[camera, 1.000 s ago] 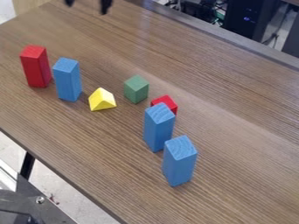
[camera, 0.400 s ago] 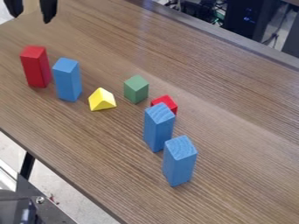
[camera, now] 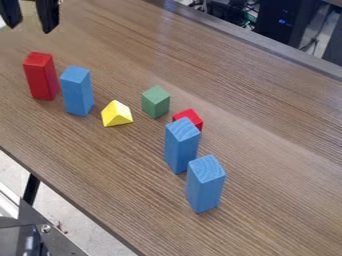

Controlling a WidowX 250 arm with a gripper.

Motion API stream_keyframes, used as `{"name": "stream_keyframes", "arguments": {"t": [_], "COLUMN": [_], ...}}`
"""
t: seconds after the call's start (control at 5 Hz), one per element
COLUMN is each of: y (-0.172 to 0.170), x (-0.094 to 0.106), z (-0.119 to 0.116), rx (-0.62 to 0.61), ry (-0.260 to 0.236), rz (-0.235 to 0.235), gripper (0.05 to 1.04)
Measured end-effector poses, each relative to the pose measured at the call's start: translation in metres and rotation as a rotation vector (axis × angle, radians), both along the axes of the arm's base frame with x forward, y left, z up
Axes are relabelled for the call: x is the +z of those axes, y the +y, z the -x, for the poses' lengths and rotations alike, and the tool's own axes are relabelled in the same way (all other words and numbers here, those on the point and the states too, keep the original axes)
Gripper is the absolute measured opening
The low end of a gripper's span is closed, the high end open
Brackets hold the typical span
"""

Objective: Move the red block on the middle of the table

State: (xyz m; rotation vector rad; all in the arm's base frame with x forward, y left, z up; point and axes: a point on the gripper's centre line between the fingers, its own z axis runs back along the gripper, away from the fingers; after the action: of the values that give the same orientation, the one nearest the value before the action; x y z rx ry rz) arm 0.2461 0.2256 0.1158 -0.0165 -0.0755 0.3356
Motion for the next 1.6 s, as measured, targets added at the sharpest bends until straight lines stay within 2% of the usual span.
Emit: {"name": "stream_keyframes", "arguments": {"t": [0.2,0.6,1.0,1.2,1.6], "y": [-0.005,-0.014,-0.014,-0.014,-0.013], "x": [-0.003,-0.025,-0.036,-0.041,-0.043], "z": [0.007,0.01,0.013,0.016,0.016], "rx": [-0.015,-0.04,-0.002,0.018,0.06], "ry": [0.003,0.033,0.031,0.034,0.025], "rz": [-0.036,-0.09,-0.112,-0.123,-0.137], "gripper": [0.999,0.999,0.999,0.949,0.556]}}
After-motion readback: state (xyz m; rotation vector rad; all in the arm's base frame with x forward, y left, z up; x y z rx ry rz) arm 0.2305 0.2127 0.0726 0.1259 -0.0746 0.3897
